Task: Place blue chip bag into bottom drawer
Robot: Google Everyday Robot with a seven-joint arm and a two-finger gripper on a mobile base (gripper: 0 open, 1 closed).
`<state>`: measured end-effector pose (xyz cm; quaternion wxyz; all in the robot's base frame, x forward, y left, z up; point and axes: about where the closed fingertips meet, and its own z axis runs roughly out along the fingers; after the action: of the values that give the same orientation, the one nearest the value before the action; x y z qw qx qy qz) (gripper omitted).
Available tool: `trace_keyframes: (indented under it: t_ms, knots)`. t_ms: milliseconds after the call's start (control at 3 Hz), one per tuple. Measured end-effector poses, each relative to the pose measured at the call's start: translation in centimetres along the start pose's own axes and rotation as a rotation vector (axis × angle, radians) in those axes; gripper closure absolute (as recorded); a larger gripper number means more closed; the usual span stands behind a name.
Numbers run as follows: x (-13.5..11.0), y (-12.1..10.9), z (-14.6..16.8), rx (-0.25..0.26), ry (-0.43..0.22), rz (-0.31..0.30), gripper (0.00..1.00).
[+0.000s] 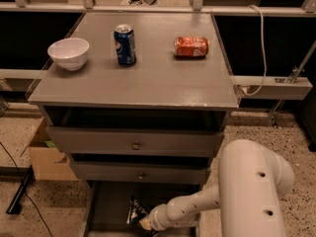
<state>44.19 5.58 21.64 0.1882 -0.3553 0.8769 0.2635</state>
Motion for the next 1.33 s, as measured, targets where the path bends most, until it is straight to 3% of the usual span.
trace_keyframes:
  t_ms: [1333]
  knots:
    - [1.0, -0.8, 6.3, -0.063, 0.01, 0.052, 1.0]
